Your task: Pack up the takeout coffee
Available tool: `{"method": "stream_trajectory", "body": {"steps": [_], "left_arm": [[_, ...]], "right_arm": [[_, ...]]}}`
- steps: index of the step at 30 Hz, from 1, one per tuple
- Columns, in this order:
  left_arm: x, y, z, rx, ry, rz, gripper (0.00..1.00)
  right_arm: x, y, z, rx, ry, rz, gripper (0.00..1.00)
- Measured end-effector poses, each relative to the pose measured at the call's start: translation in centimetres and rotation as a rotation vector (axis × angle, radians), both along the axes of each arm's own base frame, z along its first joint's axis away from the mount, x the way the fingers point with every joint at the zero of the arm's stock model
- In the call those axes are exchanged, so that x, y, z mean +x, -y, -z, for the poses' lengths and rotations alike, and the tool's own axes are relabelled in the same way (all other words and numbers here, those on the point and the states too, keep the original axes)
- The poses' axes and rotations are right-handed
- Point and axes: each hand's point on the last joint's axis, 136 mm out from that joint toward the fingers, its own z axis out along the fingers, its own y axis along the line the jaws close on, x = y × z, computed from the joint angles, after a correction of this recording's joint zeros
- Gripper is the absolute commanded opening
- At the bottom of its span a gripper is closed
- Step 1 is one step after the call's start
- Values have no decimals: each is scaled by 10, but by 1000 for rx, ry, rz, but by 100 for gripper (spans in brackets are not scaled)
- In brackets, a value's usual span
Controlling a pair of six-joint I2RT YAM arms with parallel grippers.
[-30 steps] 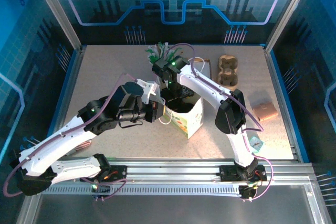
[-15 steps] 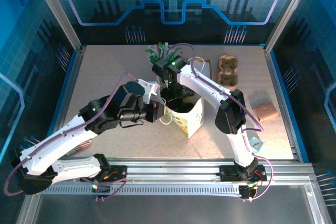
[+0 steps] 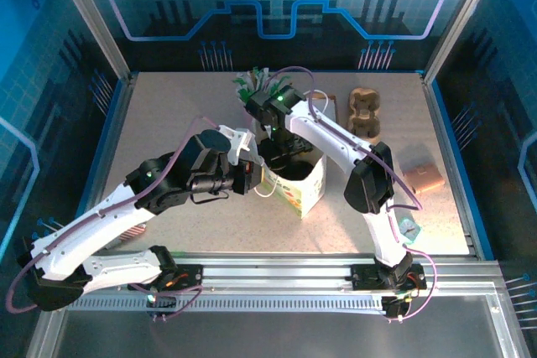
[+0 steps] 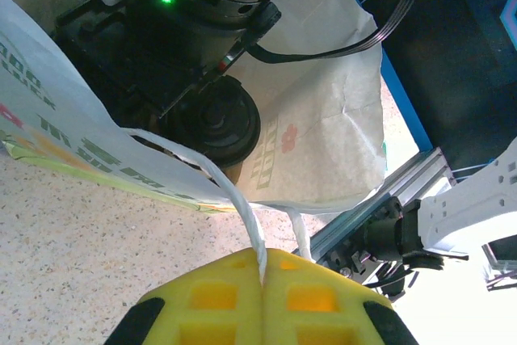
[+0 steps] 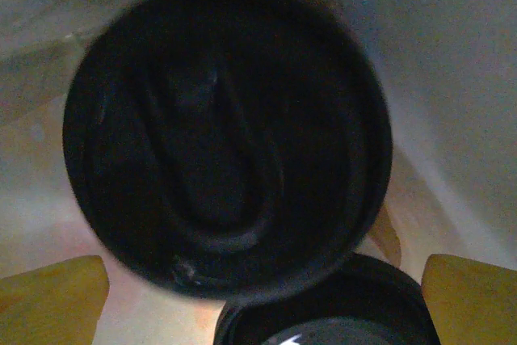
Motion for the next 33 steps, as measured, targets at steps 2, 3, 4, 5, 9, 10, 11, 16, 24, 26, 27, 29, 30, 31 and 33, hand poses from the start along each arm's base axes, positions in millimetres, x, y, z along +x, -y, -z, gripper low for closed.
{"method": "stream_trajectory", "body": {"steps": [2,3,4,5,9,10,11,16,24,26,27,29,30,31,33], "left_arm": [[0,0,0,1,-1,0,0],[0,0,1,2,-1,0,0],[1,0,1,3,-2,-1,0],[1,1,1,4,-3,-1,0],[1,0,2,5,-6,-2,0],[0,0,2,6,-7,-2,0],[0,0,2,8,-8,-2,0],[0,0,2,8,-8,-2,0],[0,0,2,8,-8,-2,0],[0,0,2,8,-8,-2,0],[0,0,2,8,-8,-2,0],[0,0,2,8,-8,-2,0],[0,0,2,8,-8,-2,0],[0,0,2,8,-9,-2,0],[0,0,2,8,-9,-2,0]], "right_arm": [[0,0,-1,1,1,0,100],[-1,1,-2,2,2,0,100],[-1,1,-3,3,3,-1,100],[-1,1,-3,4,4,-3,100],[-1,0,-5,8,7,-6,100],[-1,0,-6,11,7,-7,100],[0,0,-7,12,9,-7,100],[0,-1,-12,20,16,-8,100],[3,-4,-28,48,47,-7,100],[3,-4,-31,52,52,-8,100],[3,-4,-32,53,52,-8,100],[3,-3,-34,54,54,-8,100],[3,-3,-35,56,55,-8,100],[3,-3,-36,57,57,-10,100],[2,-3,-37,58,58,-11,100]]}}
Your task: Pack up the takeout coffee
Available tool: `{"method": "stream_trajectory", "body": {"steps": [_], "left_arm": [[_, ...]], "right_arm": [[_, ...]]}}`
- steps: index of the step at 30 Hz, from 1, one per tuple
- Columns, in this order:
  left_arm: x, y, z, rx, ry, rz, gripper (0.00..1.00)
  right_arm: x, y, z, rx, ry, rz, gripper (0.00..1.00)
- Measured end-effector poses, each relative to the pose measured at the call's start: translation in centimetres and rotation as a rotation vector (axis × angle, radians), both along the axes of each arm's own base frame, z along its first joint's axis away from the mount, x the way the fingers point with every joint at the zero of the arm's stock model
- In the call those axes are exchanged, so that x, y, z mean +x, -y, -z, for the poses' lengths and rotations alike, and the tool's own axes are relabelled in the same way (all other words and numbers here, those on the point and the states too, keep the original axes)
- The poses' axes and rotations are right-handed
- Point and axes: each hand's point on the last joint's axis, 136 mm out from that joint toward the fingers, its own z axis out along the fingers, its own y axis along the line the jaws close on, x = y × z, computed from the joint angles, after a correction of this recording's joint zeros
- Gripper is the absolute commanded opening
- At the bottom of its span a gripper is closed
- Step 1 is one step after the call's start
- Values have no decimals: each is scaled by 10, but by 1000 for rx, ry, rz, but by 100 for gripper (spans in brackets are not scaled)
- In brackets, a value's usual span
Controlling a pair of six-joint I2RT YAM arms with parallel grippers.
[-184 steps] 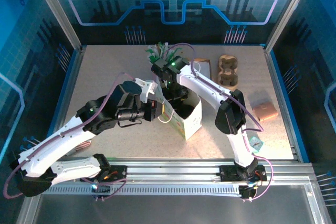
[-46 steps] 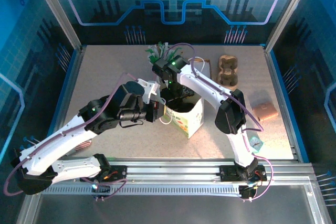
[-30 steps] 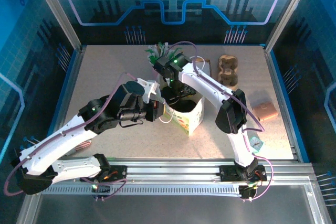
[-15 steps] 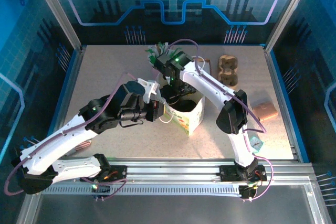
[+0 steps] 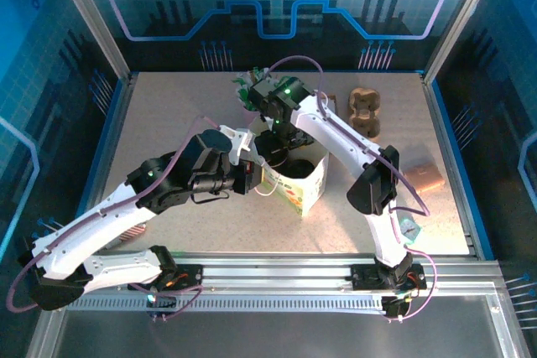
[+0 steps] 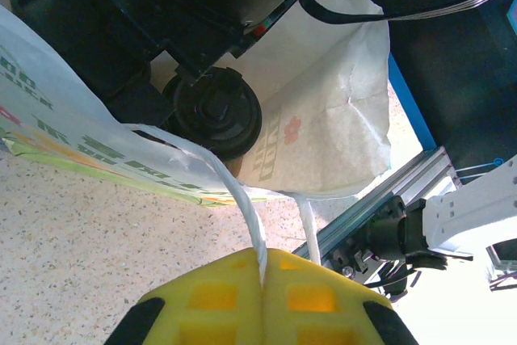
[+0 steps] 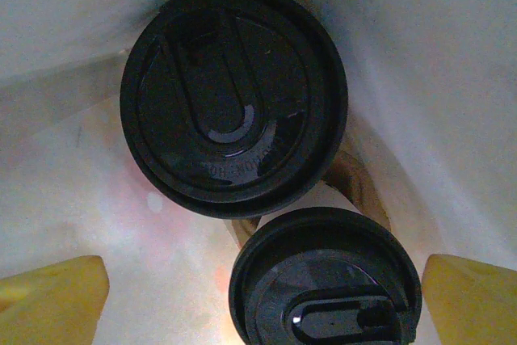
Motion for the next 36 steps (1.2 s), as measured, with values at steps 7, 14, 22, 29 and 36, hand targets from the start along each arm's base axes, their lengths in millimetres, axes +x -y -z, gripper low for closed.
{"method": "stream_trajectory", "body": {"steps": [7,14,22,29,36], "left_arm": [[0,0,0,0,0,-1,0],[0,-1,1,7,-3,-2,0],[1,-2,1,9,0,-9,0],[1,-2,1,7,-2,-11,0],[1,-2,1,6,-9,-16,0]], "right_arm": [[-3,3,-5,-3,2,-3,100],[-5,6,-9,-3,3,-3,100],[-7,8,-14,4,10,-3,100],[-9,10,-23,15,26,-2,100],[-10,12,-30,23,39,-3,100]]}}
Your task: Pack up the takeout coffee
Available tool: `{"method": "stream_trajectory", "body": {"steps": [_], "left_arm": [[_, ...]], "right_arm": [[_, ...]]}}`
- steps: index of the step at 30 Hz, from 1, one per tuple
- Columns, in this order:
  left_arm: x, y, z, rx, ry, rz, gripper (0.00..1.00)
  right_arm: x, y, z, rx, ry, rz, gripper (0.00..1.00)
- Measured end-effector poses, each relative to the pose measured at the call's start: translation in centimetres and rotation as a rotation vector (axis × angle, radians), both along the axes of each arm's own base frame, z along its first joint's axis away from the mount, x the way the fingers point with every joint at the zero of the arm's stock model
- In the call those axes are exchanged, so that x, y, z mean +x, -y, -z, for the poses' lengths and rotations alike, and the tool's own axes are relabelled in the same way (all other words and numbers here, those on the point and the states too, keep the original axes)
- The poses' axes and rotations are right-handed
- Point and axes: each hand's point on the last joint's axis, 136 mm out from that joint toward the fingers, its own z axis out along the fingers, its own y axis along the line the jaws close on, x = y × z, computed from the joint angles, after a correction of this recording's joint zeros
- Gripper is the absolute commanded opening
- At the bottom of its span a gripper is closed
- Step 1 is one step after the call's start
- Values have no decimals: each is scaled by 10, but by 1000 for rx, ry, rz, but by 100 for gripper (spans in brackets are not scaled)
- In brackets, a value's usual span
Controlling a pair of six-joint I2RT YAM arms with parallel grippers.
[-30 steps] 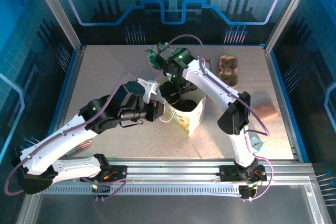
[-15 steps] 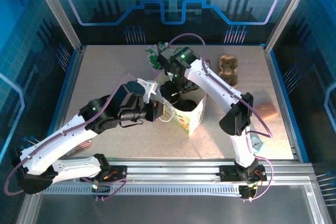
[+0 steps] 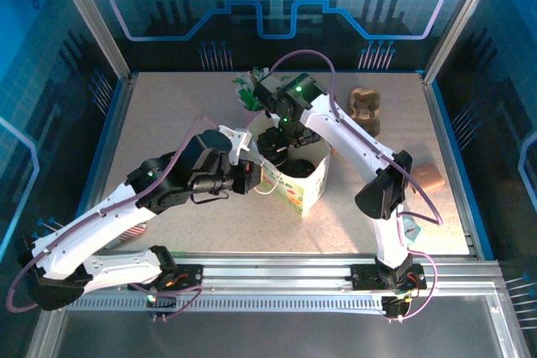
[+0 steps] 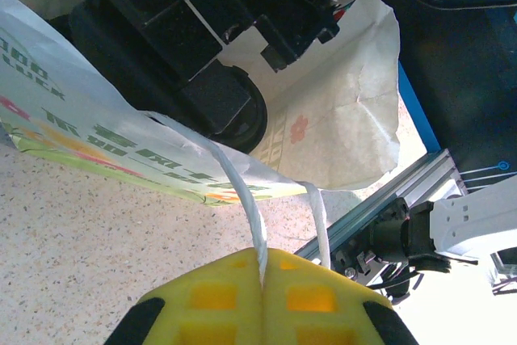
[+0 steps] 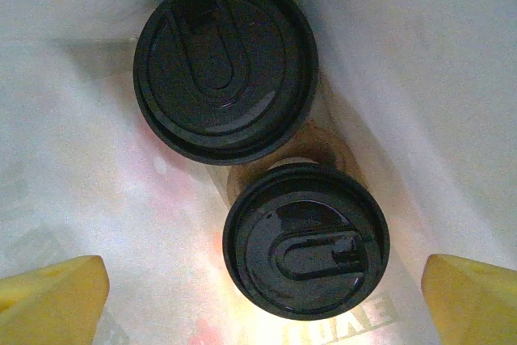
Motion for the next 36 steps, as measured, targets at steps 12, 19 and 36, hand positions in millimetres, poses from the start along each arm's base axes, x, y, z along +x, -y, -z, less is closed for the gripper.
{"method": "stream_trajectory", "body": {"steps": [12,19,36], "left_arm": [[0,-1,0,6,-6,-9,0],[0,-1,2,14,-10,-10,0],[1,-2,2,16,-7,-16,0]], "right_arm": [[-3,6,-4,-15,6,1,100],[-6,9,-11,-16,10,1,100],[-8,13,-52,66,101,2,100]]}}
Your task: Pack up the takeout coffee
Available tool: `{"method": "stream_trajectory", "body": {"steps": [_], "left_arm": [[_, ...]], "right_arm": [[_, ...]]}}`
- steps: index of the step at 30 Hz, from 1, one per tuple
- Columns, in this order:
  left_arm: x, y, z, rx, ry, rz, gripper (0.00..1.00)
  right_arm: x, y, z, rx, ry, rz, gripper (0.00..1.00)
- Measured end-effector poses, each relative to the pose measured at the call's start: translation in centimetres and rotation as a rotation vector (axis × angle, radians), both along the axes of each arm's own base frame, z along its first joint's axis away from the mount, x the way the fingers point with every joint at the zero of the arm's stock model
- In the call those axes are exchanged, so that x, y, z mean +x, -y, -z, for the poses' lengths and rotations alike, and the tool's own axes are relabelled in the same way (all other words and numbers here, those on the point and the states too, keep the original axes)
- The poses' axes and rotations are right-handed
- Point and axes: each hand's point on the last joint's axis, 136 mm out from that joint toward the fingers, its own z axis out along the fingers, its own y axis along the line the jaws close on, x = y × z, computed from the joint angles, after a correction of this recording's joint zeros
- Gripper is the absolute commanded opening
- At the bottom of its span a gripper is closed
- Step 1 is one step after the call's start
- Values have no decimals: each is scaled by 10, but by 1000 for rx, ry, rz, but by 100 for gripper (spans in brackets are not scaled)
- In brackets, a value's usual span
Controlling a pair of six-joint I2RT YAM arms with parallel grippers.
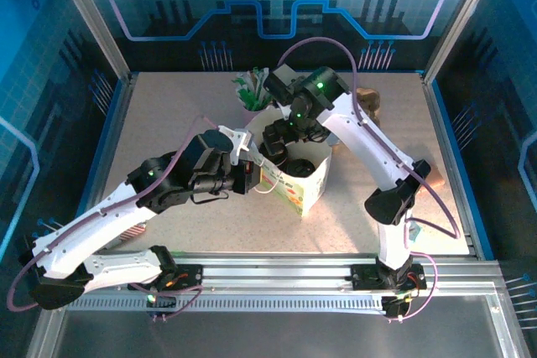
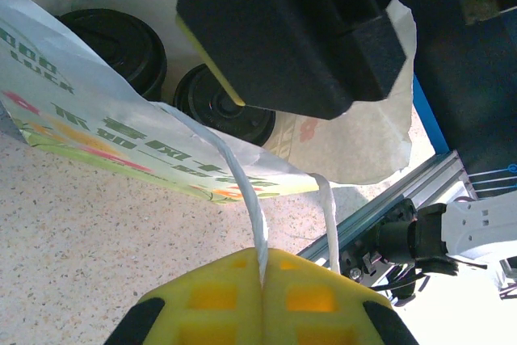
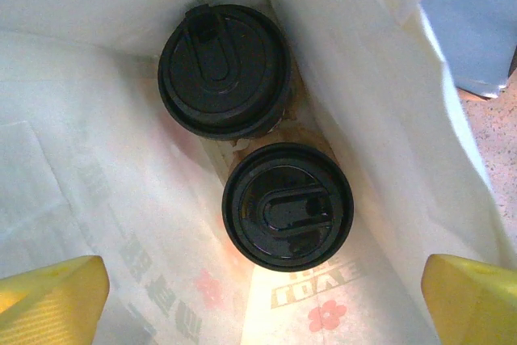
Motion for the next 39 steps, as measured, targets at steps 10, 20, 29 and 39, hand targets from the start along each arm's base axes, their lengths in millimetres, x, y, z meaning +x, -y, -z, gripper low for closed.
{"method": "stream_trajectory", "body": {"steps": [10,20,29,39], "left_arm": [[0,0,0,-2,-2,-3,0],[1,-1,0,0,-1,-9,0],[1,-1,0,1,-1,-10,0],[3,-1,-6,-3,10,-15,13]], "right_arm": [[1,-1,-17,39,40,0,100],[-1,1,-40,92,95,0,100],[-8,5,-61,142,132,-4,100],[-18,6,-78,205,147,-21,100]]}}
